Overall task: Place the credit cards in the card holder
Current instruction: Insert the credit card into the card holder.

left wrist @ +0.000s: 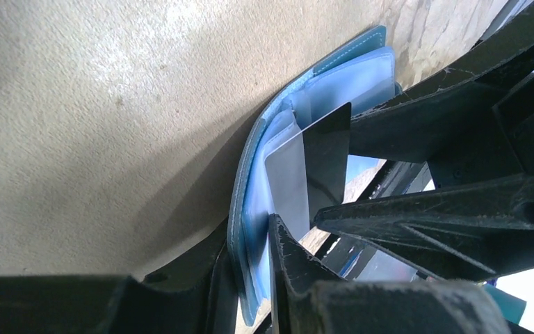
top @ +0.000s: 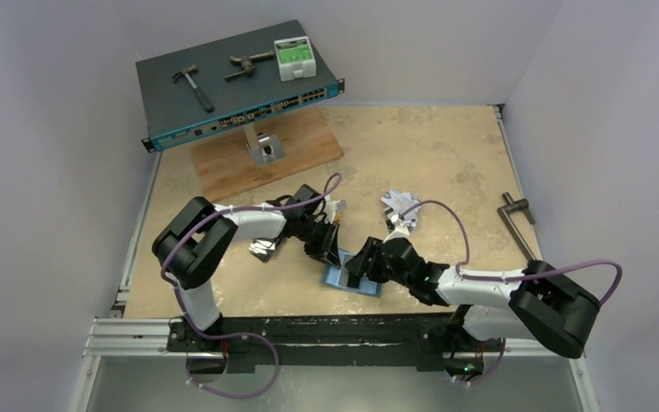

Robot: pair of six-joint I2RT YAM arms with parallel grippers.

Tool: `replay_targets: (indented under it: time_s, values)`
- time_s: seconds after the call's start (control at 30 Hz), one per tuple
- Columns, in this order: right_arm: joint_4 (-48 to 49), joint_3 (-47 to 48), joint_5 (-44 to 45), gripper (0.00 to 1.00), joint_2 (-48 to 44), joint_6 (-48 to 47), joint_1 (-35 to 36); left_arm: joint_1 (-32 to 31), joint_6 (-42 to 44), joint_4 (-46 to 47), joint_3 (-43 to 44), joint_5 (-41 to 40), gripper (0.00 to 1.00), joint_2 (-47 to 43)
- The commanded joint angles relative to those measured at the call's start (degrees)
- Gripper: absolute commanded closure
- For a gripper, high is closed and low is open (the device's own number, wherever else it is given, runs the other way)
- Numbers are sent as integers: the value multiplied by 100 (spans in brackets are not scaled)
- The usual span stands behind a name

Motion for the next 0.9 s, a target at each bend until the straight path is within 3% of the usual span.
replay_targets:
  time_s: [0.0,0.3,0.5,0.87]
  values:
    - [-1534,118,50,49,279,-198,202,-3,-75,159,45,169,82,-283]
    - [-2626,558,404,46,-173,-56,637,39,-78,175,16,166,86,-307]
    - [-2143,552,60,38,-218,-185,679,42,-92,171,14,161,84,-350]
    - [-1441,1142,-331,37,375,-768,683,39,-74,81,69,145,79,-353]
